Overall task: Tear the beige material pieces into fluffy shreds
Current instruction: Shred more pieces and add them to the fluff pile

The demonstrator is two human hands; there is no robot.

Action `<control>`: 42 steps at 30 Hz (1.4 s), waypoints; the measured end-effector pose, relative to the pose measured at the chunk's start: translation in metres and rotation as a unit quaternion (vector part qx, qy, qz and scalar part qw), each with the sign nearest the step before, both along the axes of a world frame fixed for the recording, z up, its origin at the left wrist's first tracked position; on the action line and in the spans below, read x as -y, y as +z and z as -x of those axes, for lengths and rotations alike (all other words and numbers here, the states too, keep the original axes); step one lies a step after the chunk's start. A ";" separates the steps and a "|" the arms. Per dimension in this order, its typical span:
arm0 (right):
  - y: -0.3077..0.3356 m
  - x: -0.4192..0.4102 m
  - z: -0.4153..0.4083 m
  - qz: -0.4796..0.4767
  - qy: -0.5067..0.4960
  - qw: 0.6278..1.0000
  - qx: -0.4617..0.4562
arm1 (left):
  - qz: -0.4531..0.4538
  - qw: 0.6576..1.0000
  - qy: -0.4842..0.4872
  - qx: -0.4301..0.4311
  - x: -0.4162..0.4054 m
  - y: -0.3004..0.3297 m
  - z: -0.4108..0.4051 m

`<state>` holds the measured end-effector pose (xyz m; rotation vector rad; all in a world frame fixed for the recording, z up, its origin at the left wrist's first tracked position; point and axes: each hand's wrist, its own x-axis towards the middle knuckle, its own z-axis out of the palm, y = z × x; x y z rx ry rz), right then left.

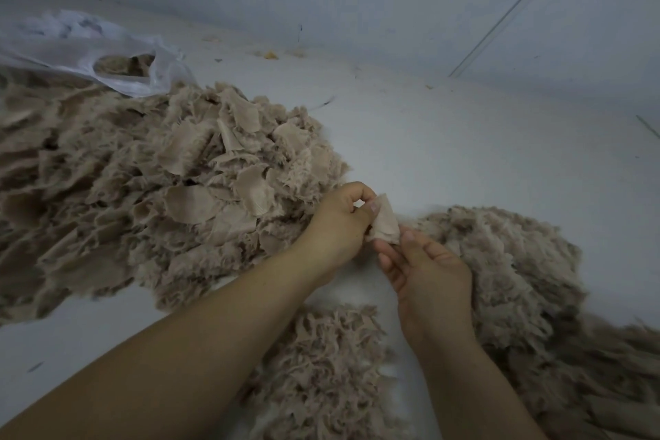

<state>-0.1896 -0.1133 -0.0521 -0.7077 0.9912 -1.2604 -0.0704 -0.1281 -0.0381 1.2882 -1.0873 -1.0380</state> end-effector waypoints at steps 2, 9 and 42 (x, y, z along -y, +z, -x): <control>-0.001 0.000 0.001 -0.005 -0.010 1.000 0.004 | -0.010 1.000 -0.016 -0.017 -0.001 0.000 -0.001; 0.000 -0.001 0.002 -0.007 -0.026 1.000 -0.011 | -0.028 1.000 -0.001 -0.005 -0.006 0.001 -0.016; -0.008 0.004 0.000 0.083 0.055 0.990 -0.098 | -0.027 0.989 -0.088 -0.116 -0.033 -0.011 -0.039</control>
